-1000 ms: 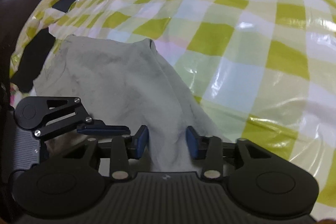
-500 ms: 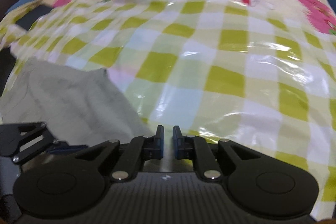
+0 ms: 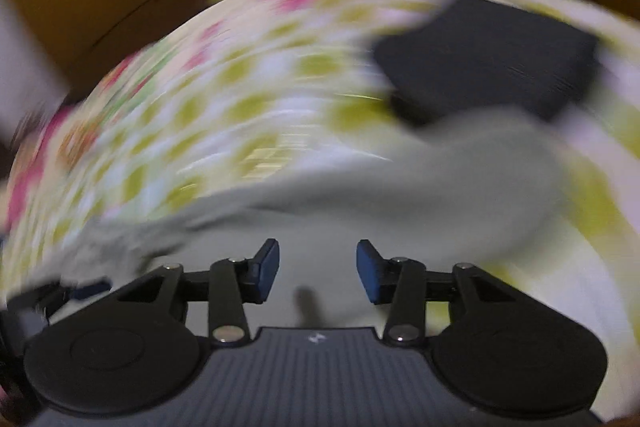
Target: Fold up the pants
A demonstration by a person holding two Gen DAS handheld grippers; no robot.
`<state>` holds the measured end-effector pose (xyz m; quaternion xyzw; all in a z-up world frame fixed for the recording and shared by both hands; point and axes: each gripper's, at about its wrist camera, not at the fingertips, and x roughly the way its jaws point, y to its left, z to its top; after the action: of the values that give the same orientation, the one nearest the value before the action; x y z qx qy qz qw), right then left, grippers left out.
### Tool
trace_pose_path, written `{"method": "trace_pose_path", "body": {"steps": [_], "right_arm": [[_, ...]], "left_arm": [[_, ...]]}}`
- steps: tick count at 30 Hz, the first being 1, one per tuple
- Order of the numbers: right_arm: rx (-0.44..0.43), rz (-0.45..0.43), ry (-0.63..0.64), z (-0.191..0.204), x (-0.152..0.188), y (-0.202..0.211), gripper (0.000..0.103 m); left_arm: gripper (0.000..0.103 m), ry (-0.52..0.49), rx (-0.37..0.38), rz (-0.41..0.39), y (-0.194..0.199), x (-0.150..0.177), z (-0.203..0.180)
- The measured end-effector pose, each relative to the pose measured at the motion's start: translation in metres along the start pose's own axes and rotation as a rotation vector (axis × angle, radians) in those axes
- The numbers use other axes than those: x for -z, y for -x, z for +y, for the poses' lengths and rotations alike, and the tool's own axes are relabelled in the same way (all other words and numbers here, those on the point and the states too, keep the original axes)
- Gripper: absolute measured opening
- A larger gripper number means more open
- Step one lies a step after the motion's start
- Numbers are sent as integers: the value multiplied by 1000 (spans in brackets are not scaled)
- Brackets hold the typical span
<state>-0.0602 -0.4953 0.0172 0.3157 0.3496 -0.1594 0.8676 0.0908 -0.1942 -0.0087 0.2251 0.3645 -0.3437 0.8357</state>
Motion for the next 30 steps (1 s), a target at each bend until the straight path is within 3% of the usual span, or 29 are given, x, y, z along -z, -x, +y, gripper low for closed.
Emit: {"method": "trace_pose_path", "body": {"steps": [3, 6, 13, 17, 21, 25, 30], "right_arm": [[-33, -46, -223, -48, 12, 12, 51], [-96, -89, -324, -63, 12, 1, 51], [-128, -146, -428, -63, -2, -34, 55], [-70, -177, -493, -63, -2, -47, 50], [-52, -223, -473, -56, 12, -30, 49], [-65, -222, -548, -65, 15, -24, 49], [19, -249, -506, -68, 16, -11, 48]], "left_arm": [[75, -14, -15, 7, -1, 0, -5], [75, -22, -21, 15, 2, -1, -8], [75, -26, -27, 15, 5, 0, -11], [75, -23, -23, 17, 2, 0, -12], [75, 4, 5, 11, 6, 2, -7], [75, 5, 4, 6, 6, 6, -9], [75, 15, 12, 2, 6, 8, -8]]}}
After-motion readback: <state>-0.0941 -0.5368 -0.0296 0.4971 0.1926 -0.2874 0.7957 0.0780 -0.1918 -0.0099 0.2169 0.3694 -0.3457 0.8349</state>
